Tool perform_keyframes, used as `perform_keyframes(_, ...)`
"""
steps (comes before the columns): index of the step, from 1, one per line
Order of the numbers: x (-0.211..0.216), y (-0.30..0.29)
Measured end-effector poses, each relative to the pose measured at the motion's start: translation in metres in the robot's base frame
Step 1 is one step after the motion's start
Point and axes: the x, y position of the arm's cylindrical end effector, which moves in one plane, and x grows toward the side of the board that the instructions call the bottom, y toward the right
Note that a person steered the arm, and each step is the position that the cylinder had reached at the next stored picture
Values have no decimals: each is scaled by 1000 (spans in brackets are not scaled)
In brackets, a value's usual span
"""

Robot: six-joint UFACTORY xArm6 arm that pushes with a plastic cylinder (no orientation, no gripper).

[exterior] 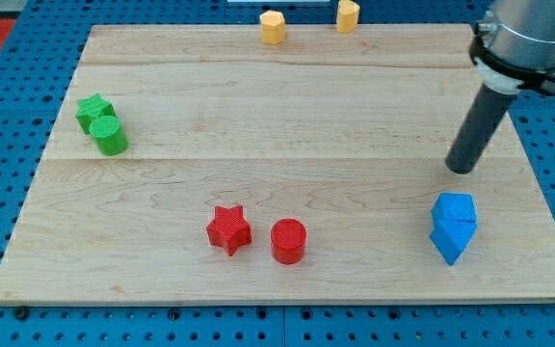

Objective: Nudge green circle and green star up a bit

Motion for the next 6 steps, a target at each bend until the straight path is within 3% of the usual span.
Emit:
perform_keyframes(1, -25, -60)
perform_keyframes(2, -32, -167)
perform_keyframes(3, -19, -245)
perform_keyframes(4, 27, -298)
perform_keyframes(5, 18, -364)
perform_keyframes(6, -14, -393)
